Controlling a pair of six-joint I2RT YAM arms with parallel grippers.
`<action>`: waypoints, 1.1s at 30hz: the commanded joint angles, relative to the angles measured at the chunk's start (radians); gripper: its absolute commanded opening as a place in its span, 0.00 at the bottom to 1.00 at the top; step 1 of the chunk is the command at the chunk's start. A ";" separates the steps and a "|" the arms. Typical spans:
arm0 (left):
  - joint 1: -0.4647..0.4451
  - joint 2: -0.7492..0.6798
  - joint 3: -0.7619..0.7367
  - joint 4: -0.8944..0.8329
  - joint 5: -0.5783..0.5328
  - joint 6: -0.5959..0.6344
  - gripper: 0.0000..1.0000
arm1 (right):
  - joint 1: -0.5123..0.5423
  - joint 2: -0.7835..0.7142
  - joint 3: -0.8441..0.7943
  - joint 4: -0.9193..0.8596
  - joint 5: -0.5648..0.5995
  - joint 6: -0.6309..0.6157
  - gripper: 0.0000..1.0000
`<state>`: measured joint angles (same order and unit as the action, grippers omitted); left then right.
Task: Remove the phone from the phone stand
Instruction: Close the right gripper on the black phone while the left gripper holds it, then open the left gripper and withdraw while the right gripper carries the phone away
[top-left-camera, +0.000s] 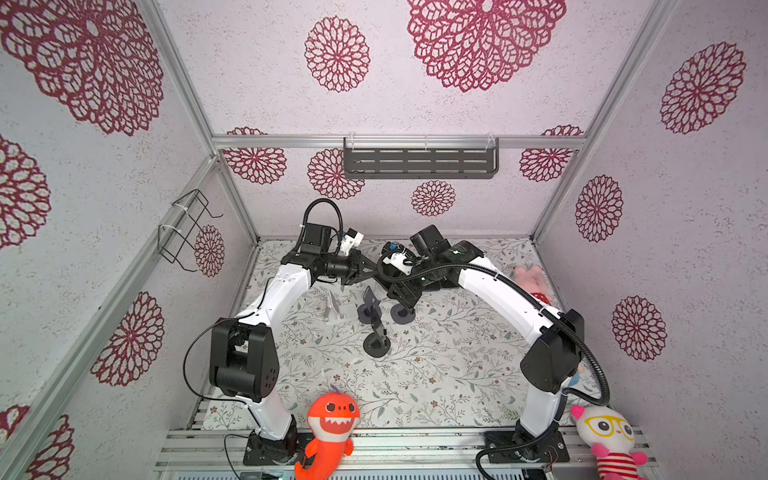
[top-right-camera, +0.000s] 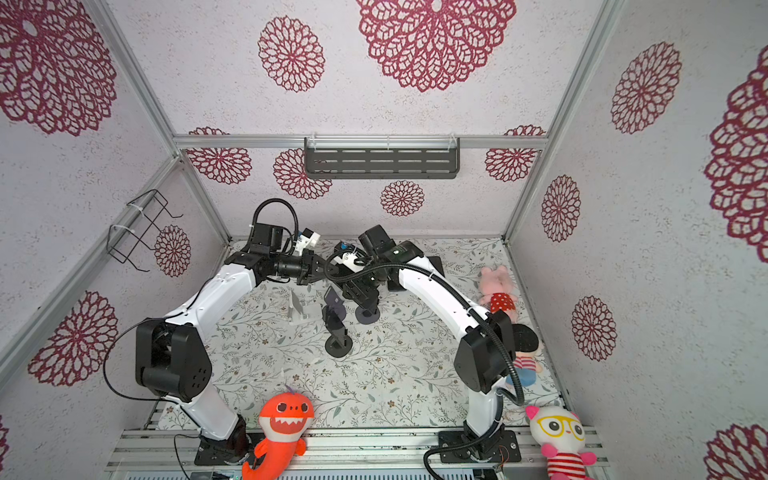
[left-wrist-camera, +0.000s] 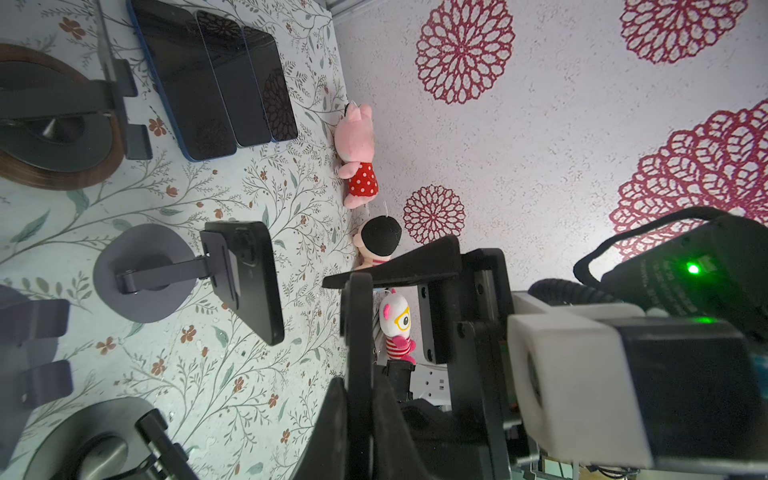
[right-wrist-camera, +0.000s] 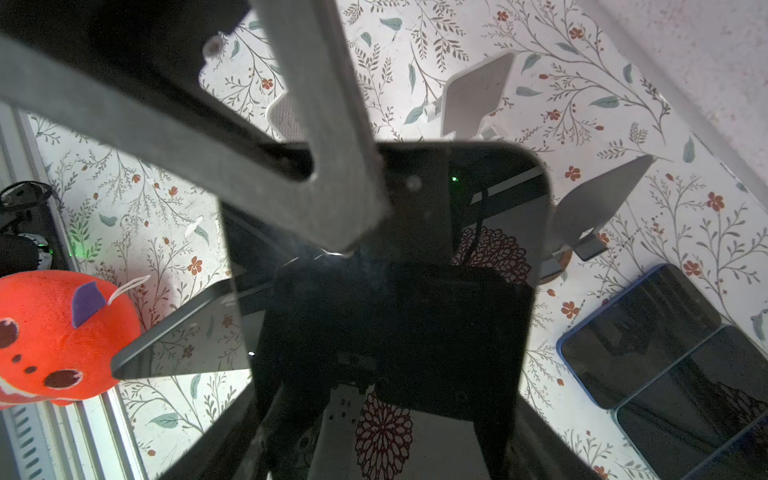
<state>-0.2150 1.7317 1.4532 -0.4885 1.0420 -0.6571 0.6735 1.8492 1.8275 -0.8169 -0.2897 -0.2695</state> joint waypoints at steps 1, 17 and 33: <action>0.008 -0.031 -0.007 0.062 0.046 -0.028 0.01 | 0.005 -0.025 -0.005 0.041 0.013 0.016 0.64; 0.025 -0.027 -0.033 0.114 0.023 -0.065 0.41 | -0.029 -0.070 -0.034 0.111 -0.011 0.102 0.54; 0.040 -0.035 -0.033 0.100 -0.002 -0.051 0.46 | -0.143 -0.212 -0.097 0.087 0.089 0.172 0.52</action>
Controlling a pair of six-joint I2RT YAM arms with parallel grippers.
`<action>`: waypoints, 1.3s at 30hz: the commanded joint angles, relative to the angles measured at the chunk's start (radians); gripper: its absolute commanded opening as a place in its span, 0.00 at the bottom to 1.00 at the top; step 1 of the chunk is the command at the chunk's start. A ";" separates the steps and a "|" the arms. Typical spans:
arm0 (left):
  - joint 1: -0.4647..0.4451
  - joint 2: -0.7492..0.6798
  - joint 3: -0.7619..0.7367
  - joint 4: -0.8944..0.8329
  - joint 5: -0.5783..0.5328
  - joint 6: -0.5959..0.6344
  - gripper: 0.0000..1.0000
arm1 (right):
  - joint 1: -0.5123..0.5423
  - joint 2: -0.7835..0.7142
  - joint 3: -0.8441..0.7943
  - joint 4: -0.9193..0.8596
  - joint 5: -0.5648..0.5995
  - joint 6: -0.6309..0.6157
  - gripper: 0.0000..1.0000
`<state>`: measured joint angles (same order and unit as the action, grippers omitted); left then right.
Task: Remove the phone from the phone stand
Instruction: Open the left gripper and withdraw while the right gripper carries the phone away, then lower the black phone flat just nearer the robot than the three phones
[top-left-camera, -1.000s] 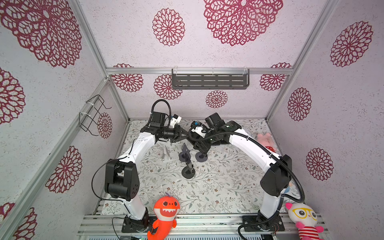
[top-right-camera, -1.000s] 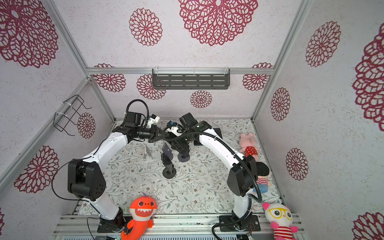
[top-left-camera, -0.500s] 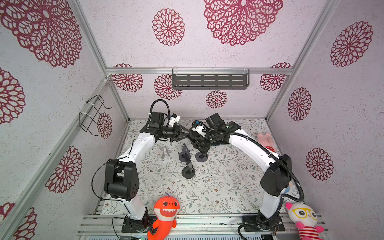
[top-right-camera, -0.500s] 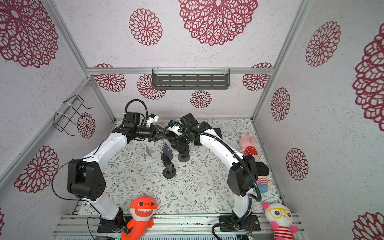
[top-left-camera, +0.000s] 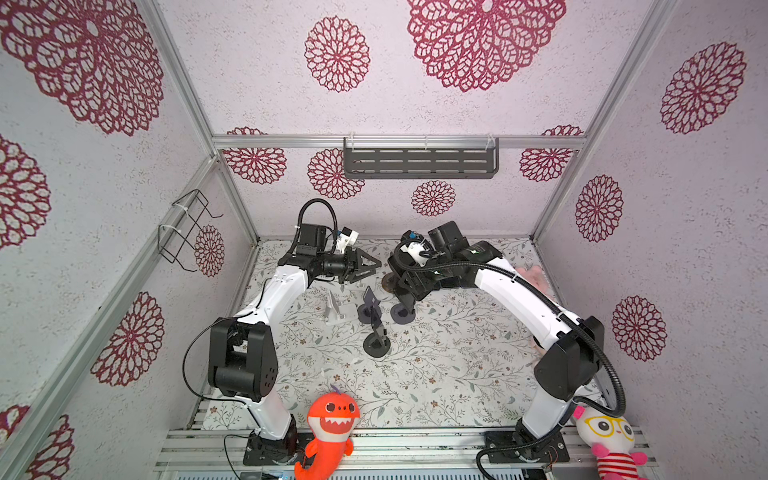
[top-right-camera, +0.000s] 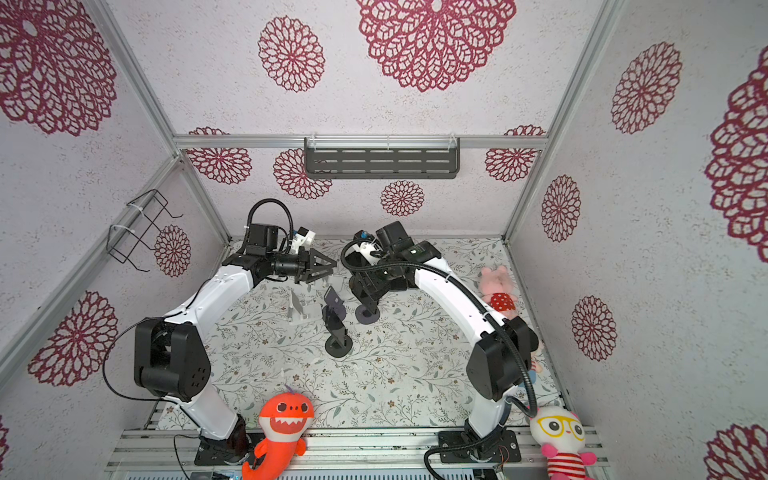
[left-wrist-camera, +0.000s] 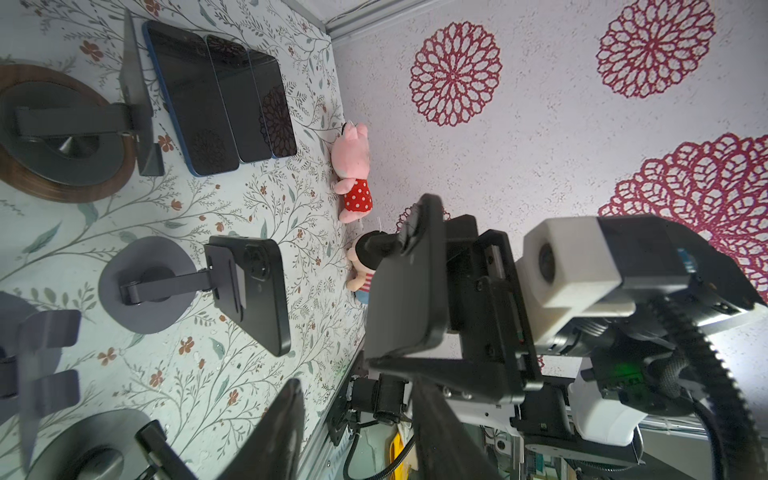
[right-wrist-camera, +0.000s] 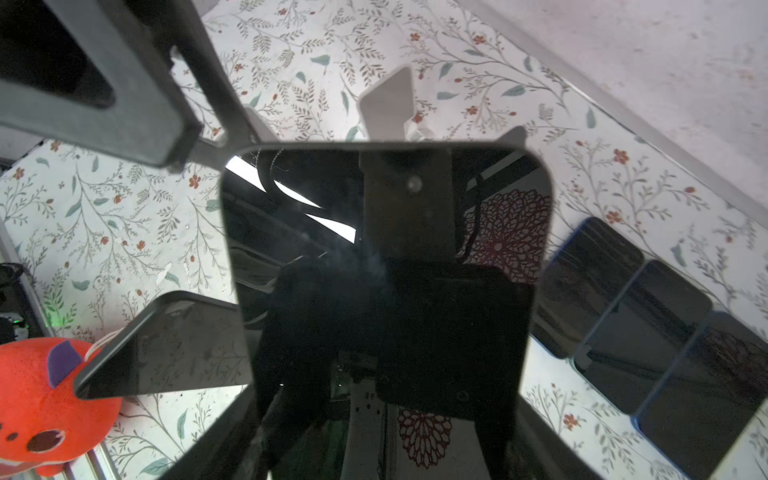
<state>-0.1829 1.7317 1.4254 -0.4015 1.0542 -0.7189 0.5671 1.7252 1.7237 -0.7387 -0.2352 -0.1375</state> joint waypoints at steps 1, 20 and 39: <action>0.010 -0.035 -0.004 0.008 -0.017 0.015 0.46 | -0.050 -0.099 -0.003 0.005 0.042 0.048 0.52; 0.012 -0.046 0.021 -0.103 -0.151 0.103 0.47 | -0.371 -0.176 -0.344 0.010 0.156 0.135 0.52; 0.034 -0.064 0.029 -0.143 -0.203 0.129 0.48 | -0.475 0.116 -0.453 0.168 0.105 0.117 0.62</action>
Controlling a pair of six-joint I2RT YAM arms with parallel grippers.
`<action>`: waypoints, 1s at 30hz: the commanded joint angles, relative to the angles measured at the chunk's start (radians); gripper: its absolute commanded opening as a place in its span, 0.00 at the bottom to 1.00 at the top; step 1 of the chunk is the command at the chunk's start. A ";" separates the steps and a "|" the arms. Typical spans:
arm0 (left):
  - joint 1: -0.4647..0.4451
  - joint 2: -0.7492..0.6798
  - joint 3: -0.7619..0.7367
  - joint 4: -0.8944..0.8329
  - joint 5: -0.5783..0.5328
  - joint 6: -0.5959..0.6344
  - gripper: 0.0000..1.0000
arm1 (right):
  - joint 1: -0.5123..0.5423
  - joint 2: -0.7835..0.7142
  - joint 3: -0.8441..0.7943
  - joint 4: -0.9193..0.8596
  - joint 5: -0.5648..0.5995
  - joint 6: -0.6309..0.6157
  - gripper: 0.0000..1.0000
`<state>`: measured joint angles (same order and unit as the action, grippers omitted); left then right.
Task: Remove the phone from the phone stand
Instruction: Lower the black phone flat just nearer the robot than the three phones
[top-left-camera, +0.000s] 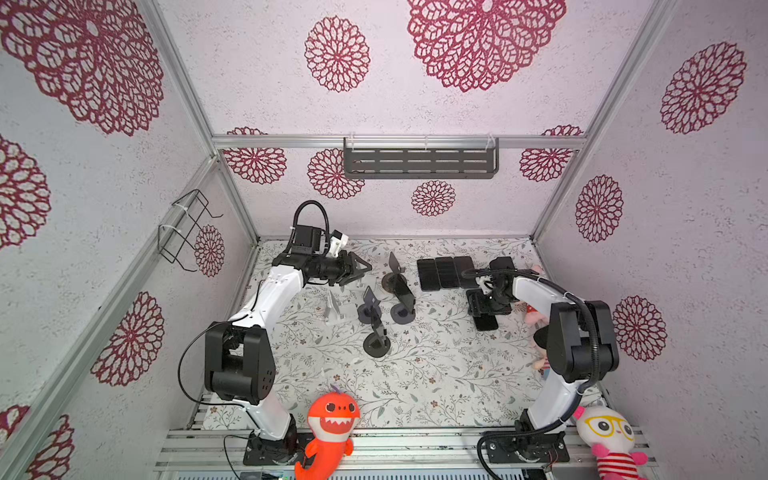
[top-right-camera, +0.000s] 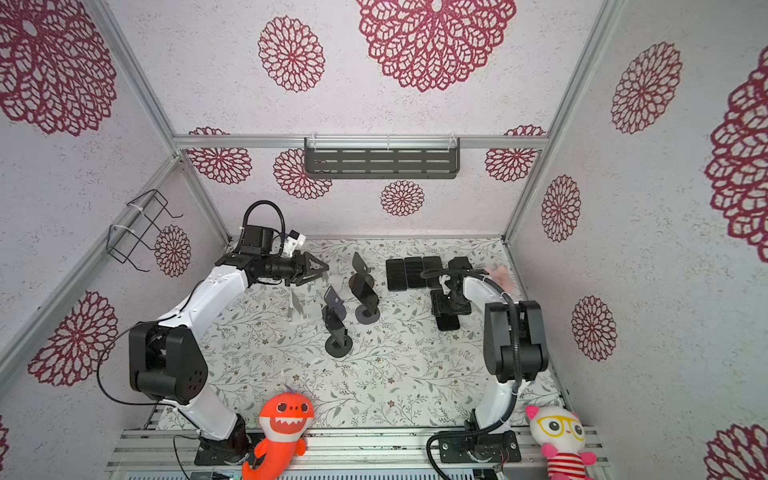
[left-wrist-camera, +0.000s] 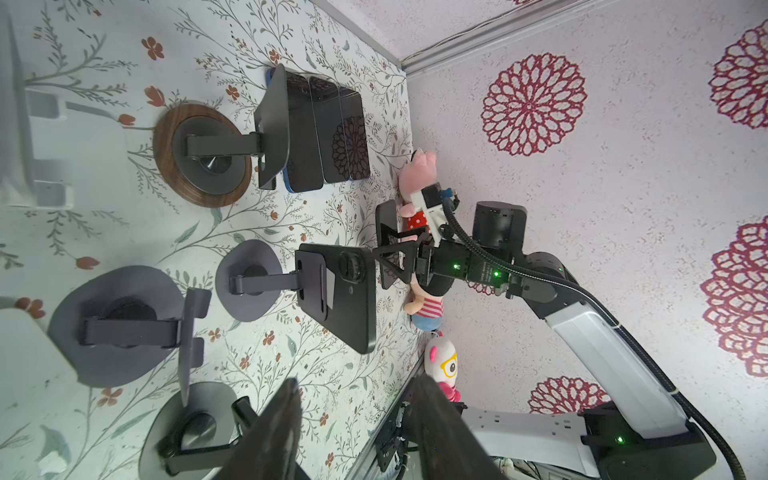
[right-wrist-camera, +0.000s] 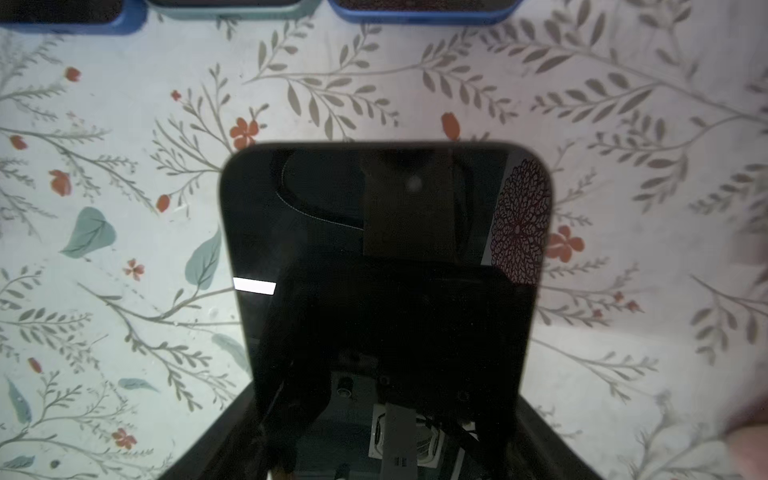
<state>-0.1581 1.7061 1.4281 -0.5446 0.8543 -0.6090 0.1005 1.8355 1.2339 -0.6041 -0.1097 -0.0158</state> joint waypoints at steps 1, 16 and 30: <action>0.009 -0.037 0.026 0.000 -0.001 0.017 0.48 | -0.010 0.022 0.045 0.035 -0.022 -0.009 0.63; 0.015 -0.031 0.026 0.002 0.003 0.016 0.48 | -0.023 0.144 0.121 0.035 -0.012 -0.029 0.73; 0.016 -0.028 0.025 0.003 0.003 0.017 0.48 | -0.022 0.132 0.099 0.043 -0.006 -0.036 0.81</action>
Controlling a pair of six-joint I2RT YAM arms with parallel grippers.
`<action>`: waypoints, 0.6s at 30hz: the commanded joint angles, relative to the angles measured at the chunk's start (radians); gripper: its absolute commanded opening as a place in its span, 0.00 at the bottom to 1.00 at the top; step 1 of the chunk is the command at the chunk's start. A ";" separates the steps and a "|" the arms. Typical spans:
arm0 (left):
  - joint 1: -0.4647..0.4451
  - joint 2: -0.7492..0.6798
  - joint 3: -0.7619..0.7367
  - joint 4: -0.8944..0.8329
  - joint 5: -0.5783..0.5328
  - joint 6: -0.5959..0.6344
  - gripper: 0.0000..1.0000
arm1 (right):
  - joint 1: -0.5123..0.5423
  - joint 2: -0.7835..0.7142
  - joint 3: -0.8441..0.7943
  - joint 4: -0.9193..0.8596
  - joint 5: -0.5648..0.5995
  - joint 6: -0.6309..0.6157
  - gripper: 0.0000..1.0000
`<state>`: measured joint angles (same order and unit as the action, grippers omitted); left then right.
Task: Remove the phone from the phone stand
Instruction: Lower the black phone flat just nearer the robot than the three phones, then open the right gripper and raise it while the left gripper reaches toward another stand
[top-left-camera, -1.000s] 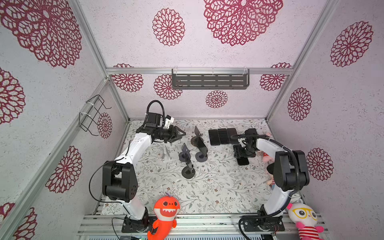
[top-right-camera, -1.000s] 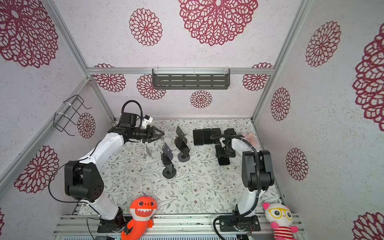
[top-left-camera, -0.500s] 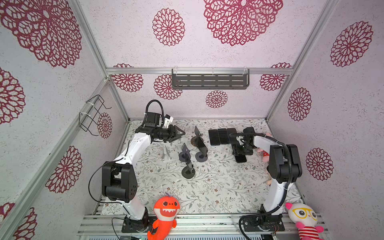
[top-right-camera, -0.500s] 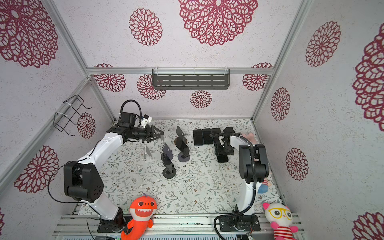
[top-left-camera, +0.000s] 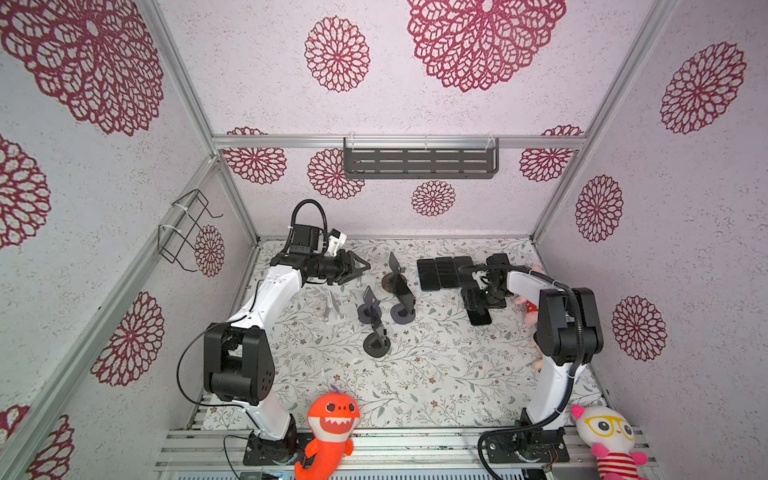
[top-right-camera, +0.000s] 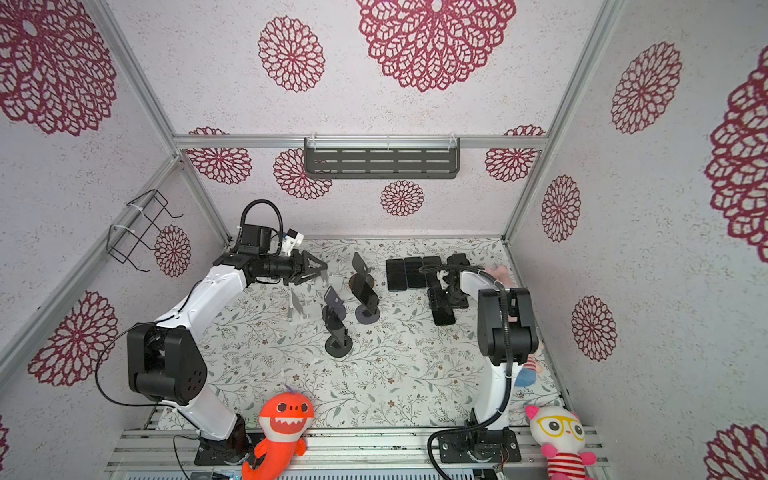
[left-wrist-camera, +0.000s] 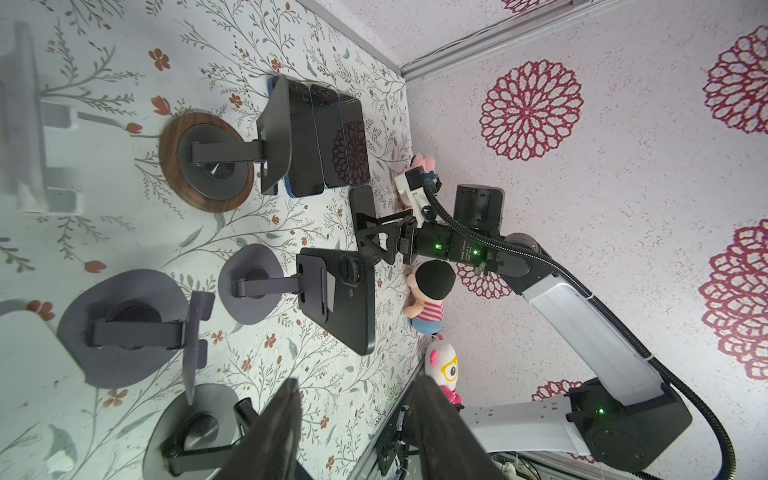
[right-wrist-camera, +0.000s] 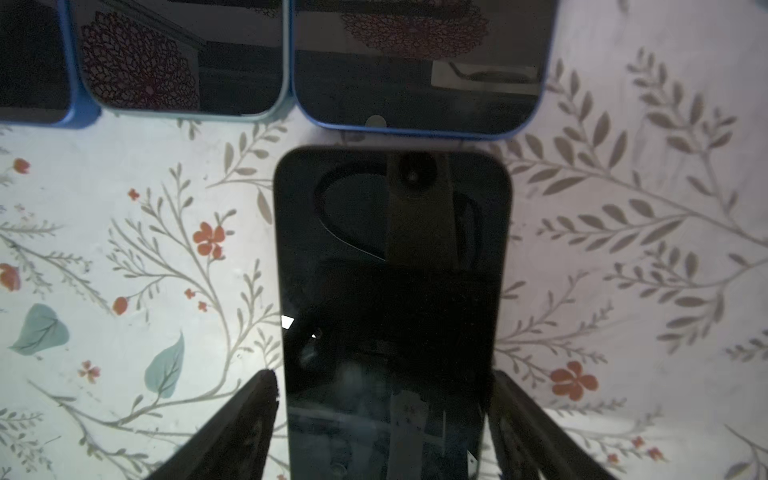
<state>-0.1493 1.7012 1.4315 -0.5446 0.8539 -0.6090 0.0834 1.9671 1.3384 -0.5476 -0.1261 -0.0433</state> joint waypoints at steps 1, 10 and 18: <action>0.007 -0.023 0.021 0.003 0.004 0.017 0.48 | -0.005 -0.001 -0.004 -0.014 0.016 -0.007 0.80; 0.007 -0.021 0.021 0.000 -0.004 0.022 0.48 | -0.005 -0.059 0.007 -0.012 -0.002 0.010 0.82; 0.004 -0.023 0.037 -0.044 -0.052 0.056 0.48 | -0.005 -0.227 -0.014 0.040 -0.018 0.043 0.87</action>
<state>-0.1493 1.7012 1.4353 -0.5583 0.8349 -0.5915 0.0830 1.8538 1.3197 -0.5339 -0.1329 -0.0254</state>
